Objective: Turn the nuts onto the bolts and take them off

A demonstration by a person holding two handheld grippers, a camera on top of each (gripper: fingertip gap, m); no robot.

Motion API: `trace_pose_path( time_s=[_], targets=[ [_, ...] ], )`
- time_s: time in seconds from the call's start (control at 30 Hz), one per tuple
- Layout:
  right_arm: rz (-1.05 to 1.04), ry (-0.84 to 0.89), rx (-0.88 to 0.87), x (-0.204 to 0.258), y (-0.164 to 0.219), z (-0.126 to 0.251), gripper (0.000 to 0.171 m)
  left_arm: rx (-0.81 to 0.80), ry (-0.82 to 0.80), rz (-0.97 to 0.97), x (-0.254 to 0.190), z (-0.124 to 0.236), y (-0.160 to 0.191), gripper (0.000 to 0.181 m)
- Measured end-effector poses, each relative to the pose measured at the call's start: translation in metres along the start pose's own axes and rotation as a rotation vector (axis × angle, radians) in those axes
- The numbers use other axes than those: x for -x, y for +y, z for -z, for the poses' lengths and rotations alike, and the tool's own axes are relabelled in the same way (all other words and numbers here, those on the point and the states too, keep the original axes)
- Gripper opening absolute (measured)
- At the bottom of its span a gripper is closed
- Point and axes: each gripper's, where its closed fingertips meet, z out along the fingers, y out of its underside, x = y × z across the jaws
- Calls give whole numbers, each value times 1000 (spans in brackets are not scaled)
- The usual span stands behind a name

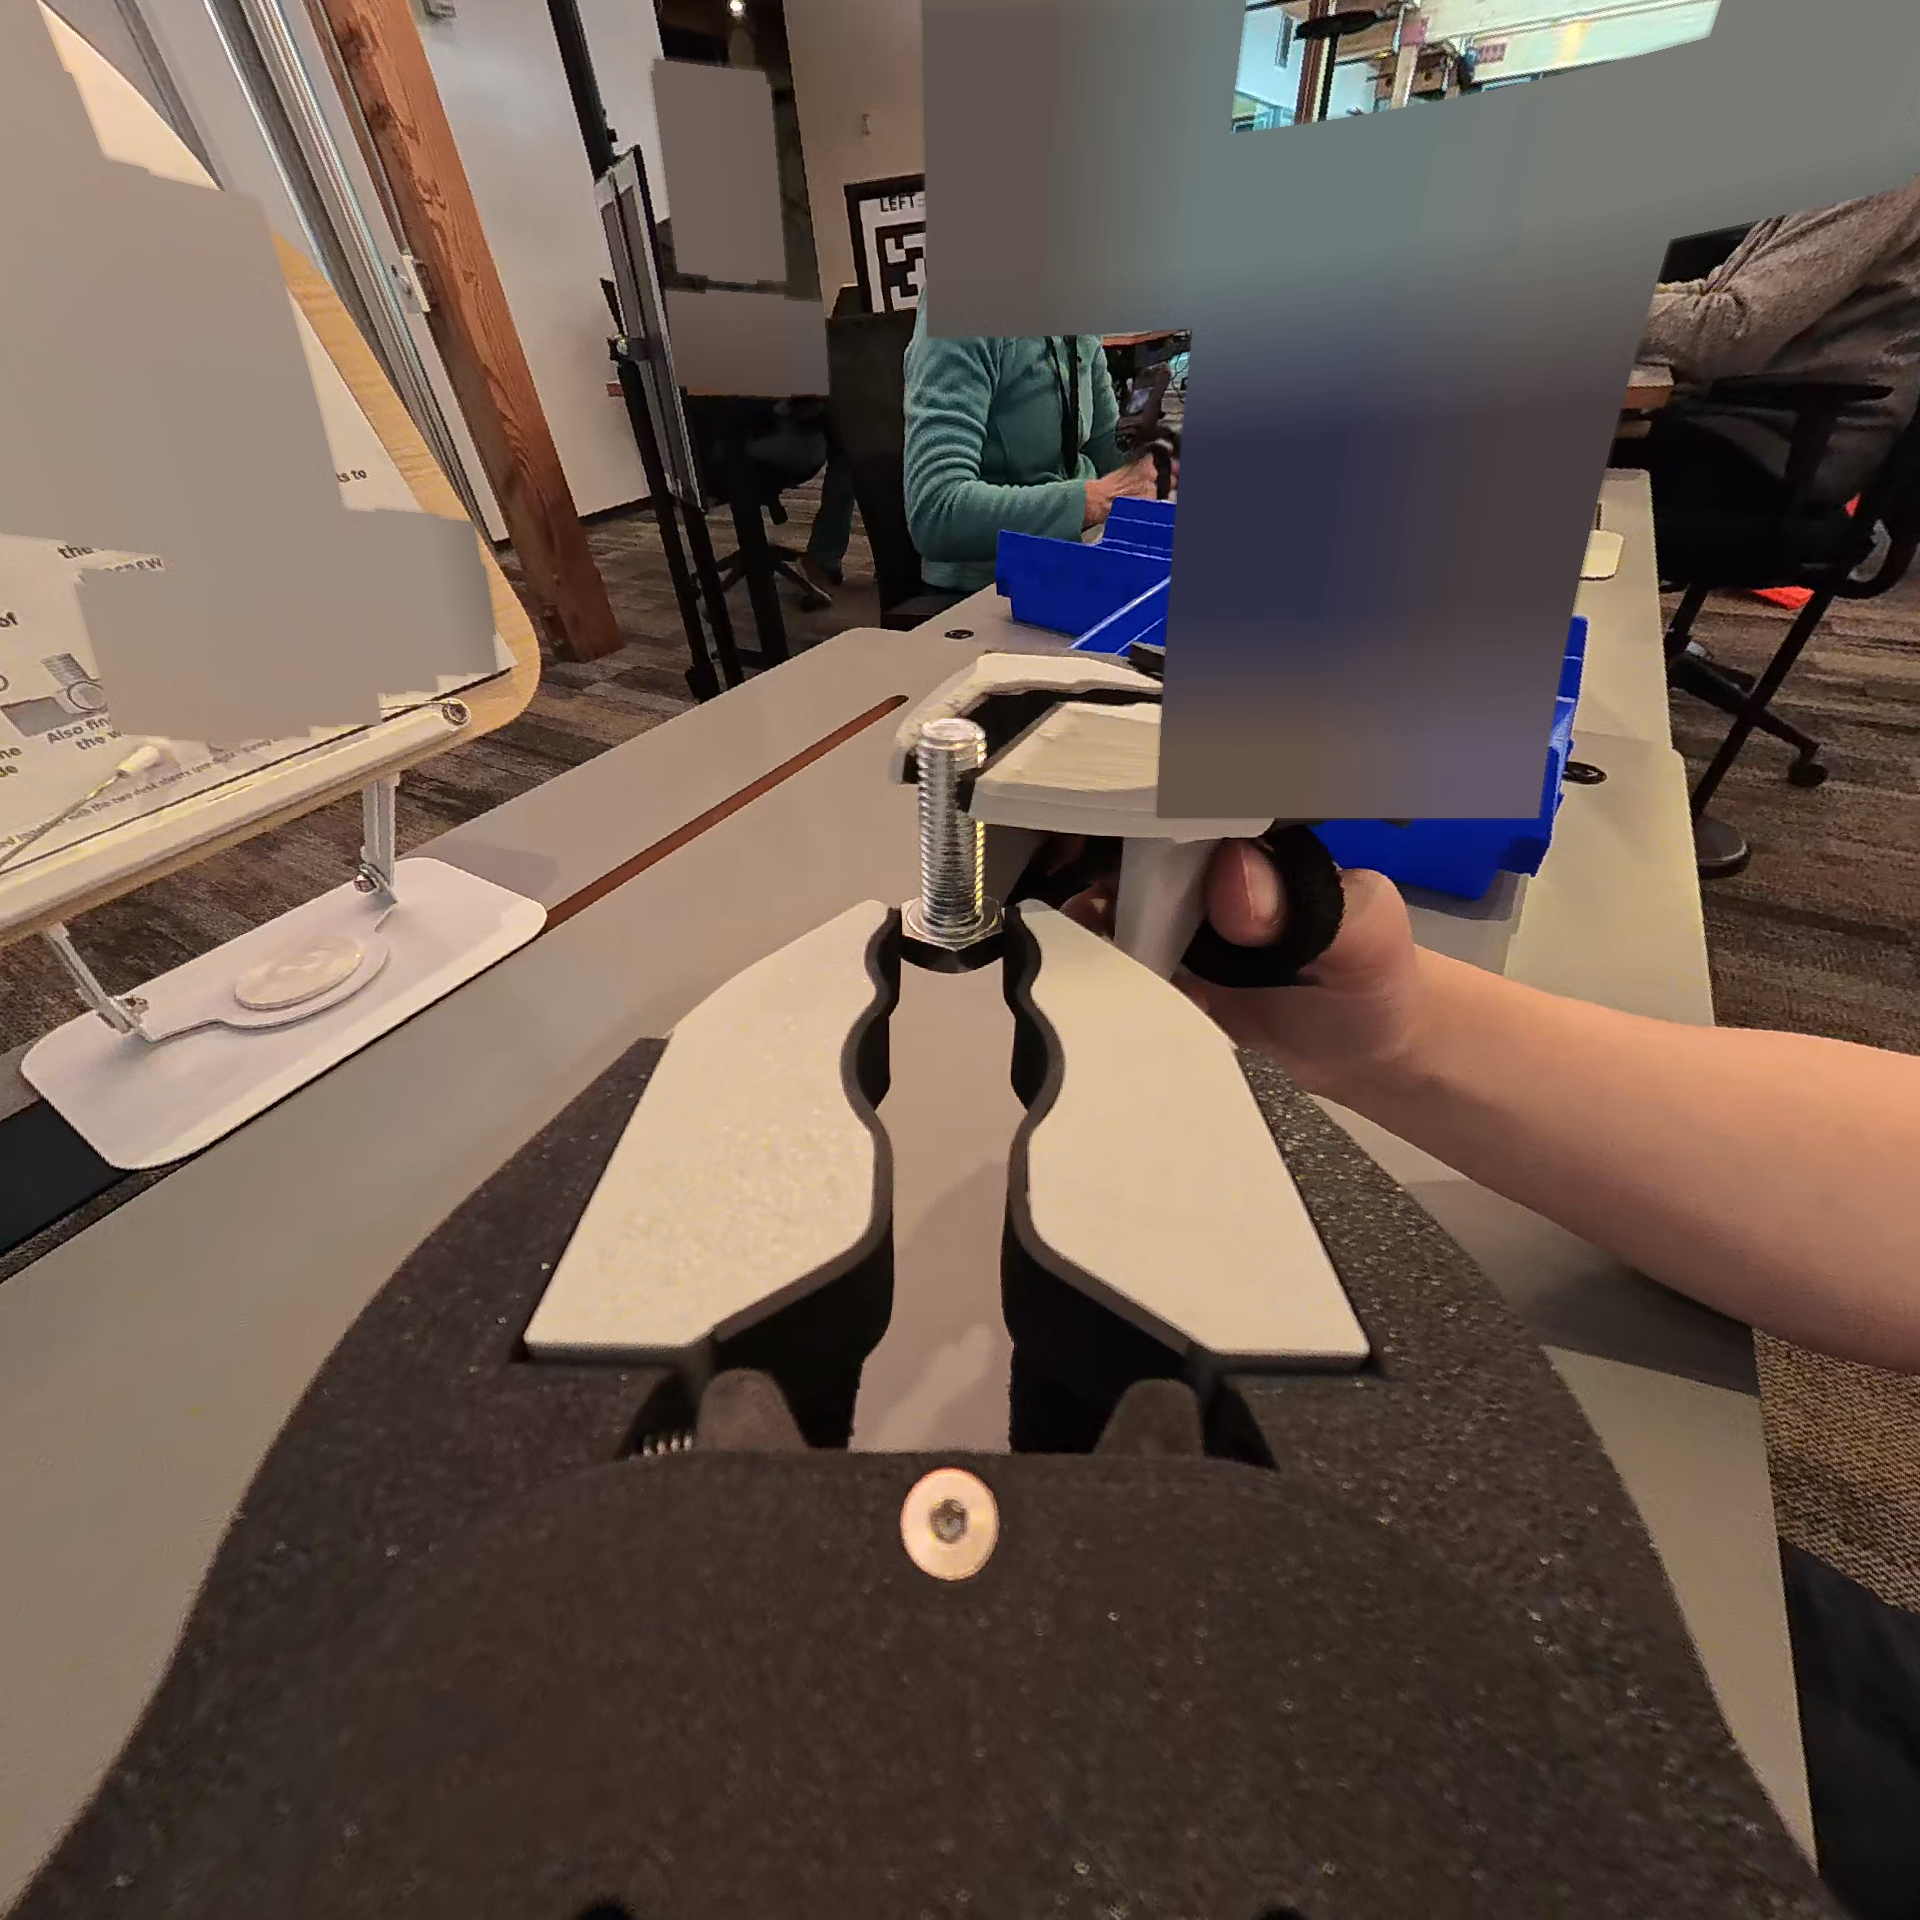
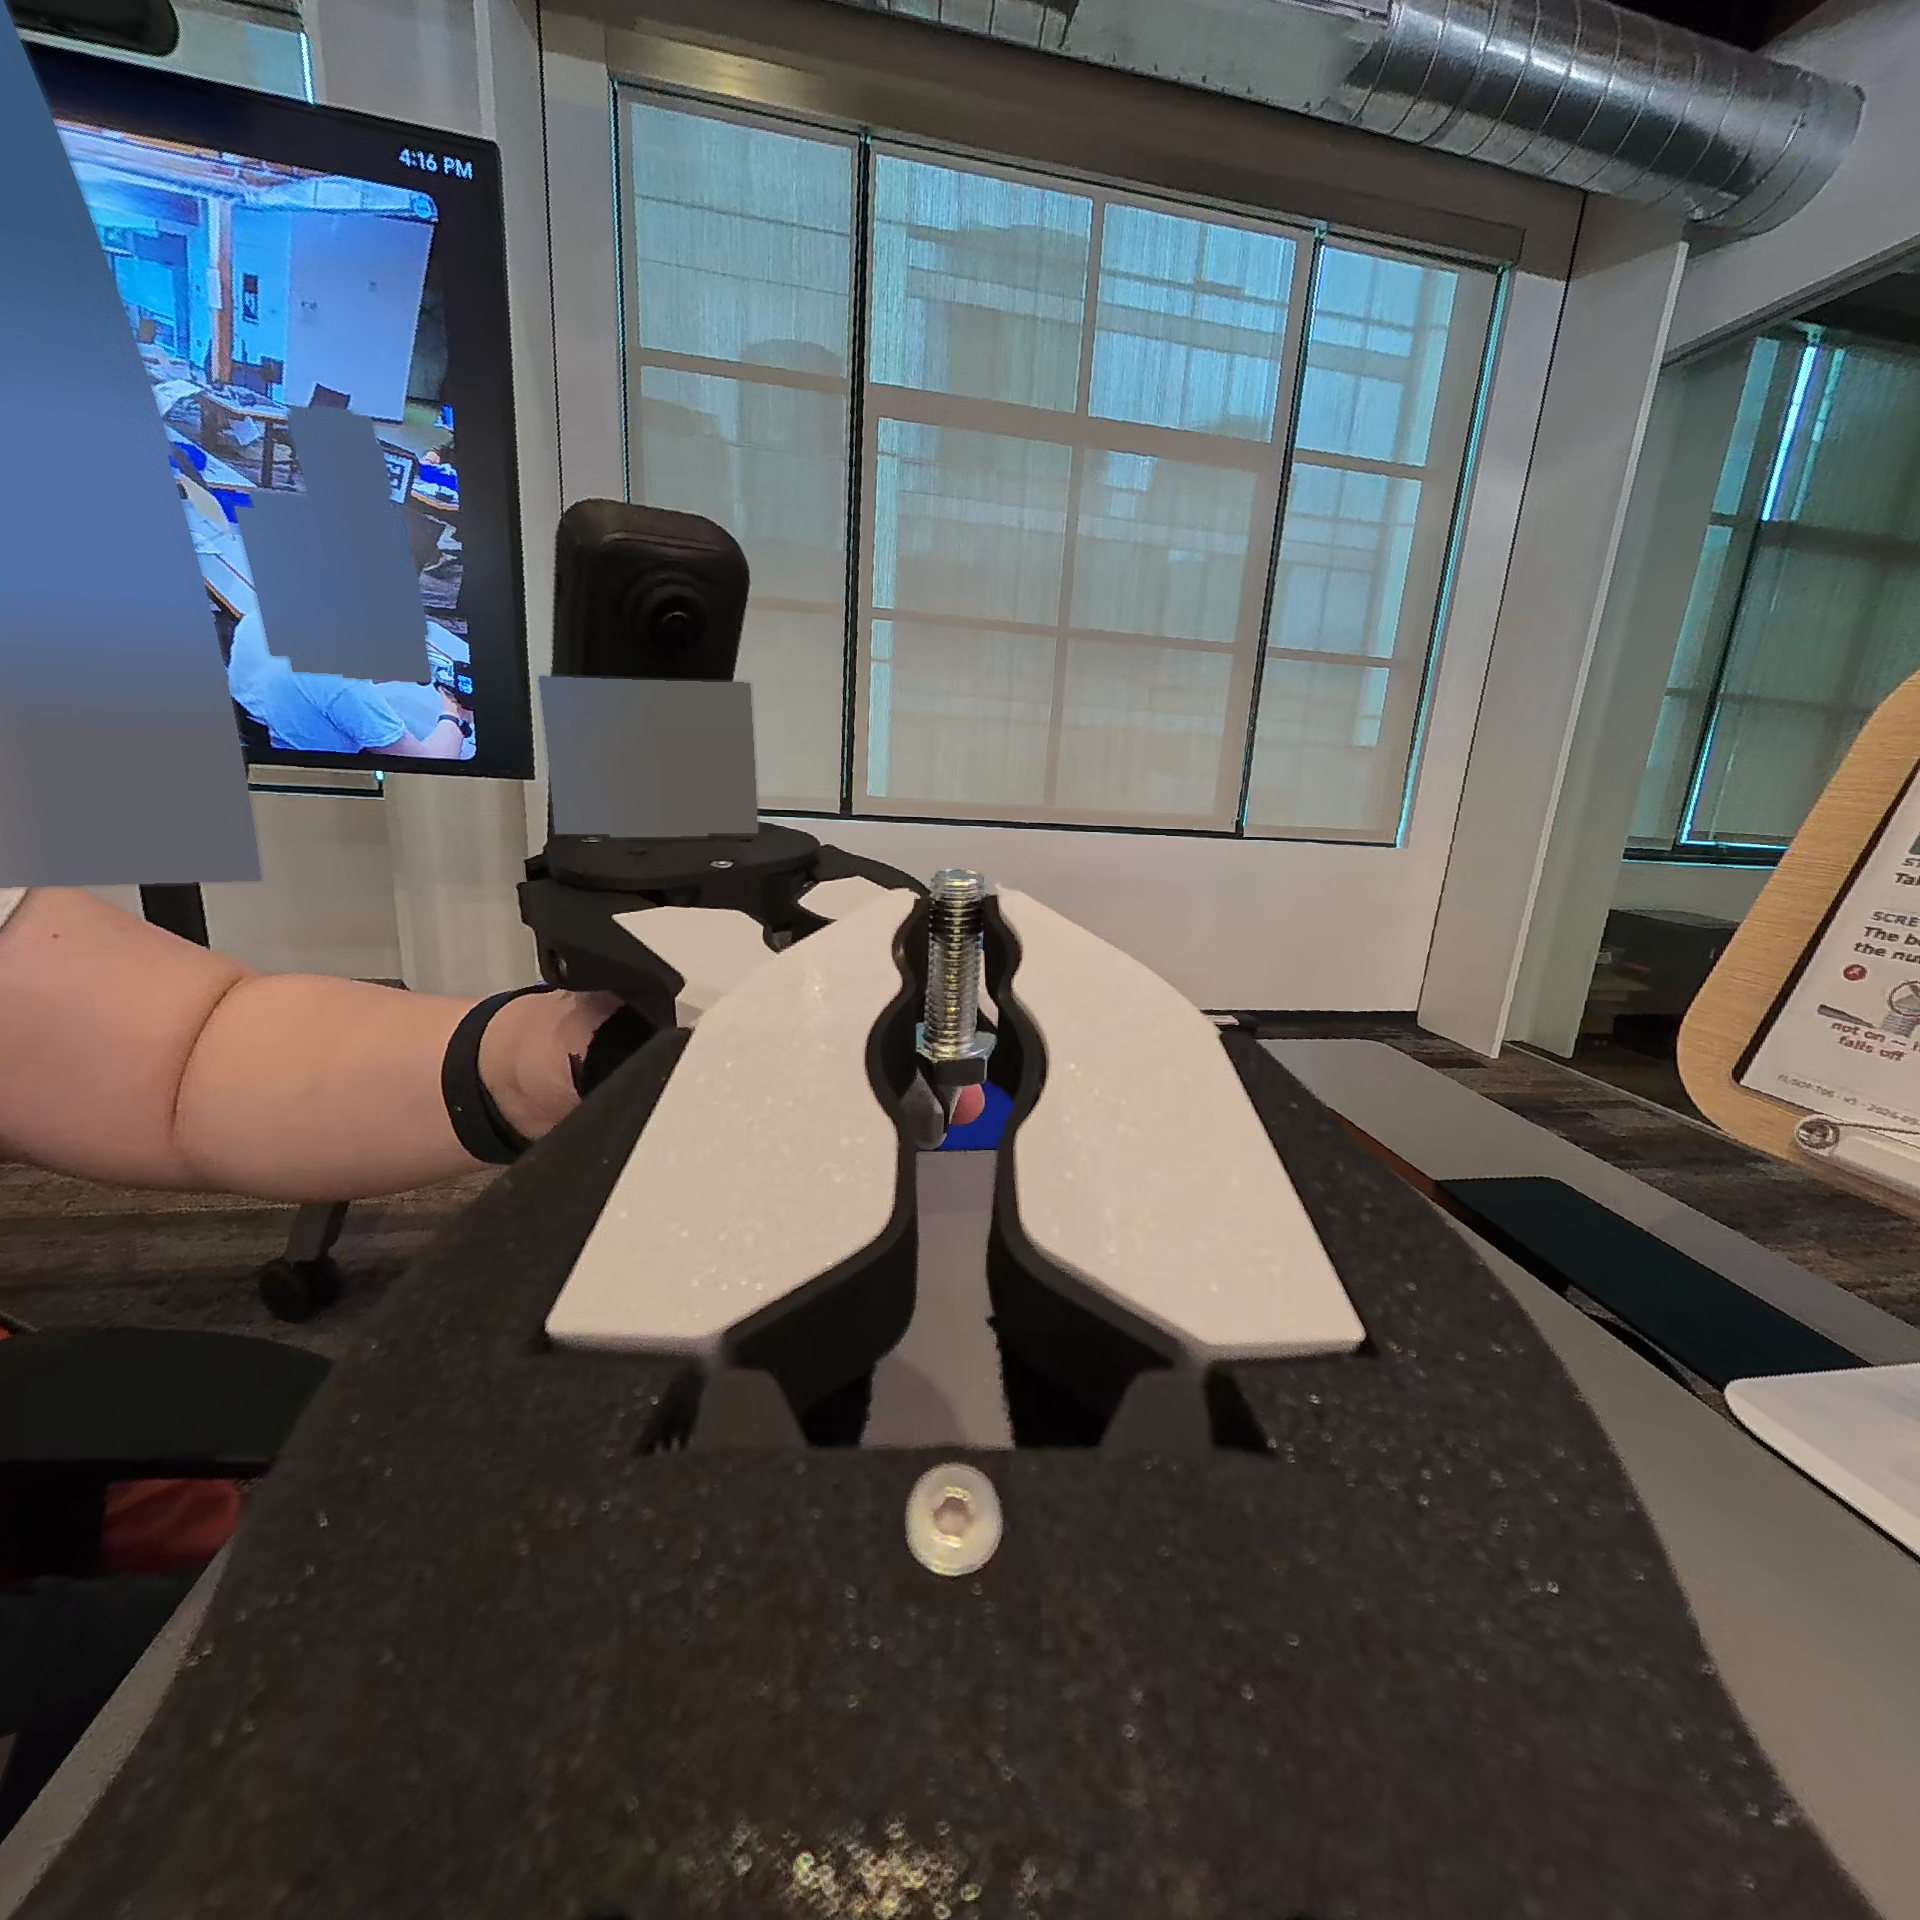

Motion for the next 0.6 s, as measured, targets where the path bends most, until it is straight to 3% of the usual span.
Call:
trace_pose_path(
  time_s=[0.1, 0.17, 0.2, 0.27, 0.43, 0.6],
  targets=[
    [11, 45, -13, -5, -1, 1, 10, -9, -10, -4, 3, 1, 0, 18],
    [-5, 92, -42, -13, -7, 7, 35, -3, -25, -15, 8, 3, 1, 18],
    [-20, 85, -32, -15, -7, 12, 40, -1, -42, -29, 13, 5, 2, 18],
    [-69, 14, 53, -15, 6, 25, 32, 1, -85, -53, 28, 13, 3, 18],
    [-68, -136, 476, -15, 94, 45, 27, 21, -148, -47, 59, 37, 9, 18],
    [51, -333, 836, -13, 176, 36, 29, 56, -141, -12, 65, 55, 16, 18]
  ],
)
